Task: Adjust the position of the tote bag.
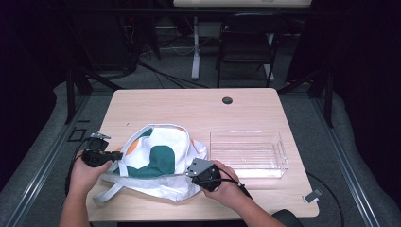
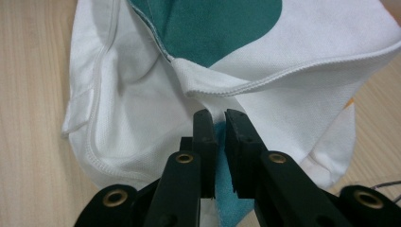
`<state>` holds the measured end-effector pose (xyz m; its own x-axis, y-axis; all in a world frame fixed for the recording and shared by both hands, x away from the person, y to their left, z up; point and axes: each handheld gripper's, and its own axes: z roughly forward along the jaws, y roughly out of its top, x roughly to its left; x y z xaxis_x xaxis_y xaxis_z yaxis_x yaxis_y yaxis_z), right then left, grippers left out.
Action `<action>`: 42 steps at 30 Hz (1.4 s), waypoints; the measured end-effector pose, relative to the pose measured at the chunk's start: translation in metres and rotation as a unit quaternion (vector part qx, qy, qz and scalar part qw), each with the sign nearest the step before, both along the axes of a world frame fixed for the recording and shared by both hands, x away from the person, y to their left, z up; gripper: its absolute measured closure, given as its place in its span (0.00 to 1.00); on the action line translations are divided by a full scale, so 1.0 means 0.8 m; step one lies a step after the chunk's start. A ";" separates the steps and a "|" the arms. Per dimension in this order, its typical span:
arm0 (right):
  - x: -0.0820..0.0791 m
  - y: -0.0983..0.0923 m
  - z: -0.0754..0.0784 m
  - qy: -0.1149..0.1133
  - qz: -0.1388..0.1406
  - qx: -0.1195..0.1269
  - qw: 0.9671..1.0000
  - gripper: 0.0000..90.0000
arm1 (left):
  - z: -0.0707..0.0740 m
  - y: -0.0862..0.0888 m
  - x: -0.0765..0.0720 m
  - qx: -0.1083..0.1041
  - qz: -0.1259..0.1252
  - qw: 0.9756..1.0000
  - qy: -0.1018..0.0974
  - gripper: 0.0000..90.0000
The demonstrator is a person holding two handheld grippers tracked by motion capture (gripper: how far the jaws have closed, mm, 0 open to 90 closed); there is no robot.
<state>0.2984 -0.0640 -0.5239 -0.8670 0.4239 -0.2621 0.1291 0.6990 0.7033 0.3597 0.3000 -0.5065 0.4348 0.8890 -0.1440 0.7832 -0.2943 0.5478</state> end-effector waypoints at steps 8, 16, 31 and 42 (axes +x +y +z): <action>0.003 -0.004 0.009 0.013 -0.008 0.019 1.000 0.99 | 0.006 -0.003 -0.002 0.003 0.002 1.000 -0.010 0.83; 0.003 -0.005 0.013 0.014 -0.014 0.026 0.999 0.99 | 0.022 -0.006 -0.008 0.006 0.005 1.000 -0.026 0.75; 0.011 -0.009 0.028 0.022 -0.021 0.059 0.998 0.99 | 0.039 -0.016 -0.024 -0.005 -0.007 0.999 -0.048 0.70; 0.019 -0.011 0.037 0.043 -0.025 0.077 0.996 0.99 | 0.049 -0.034 -0.037 -0.019 -0.040 0.997 -0.066 0.70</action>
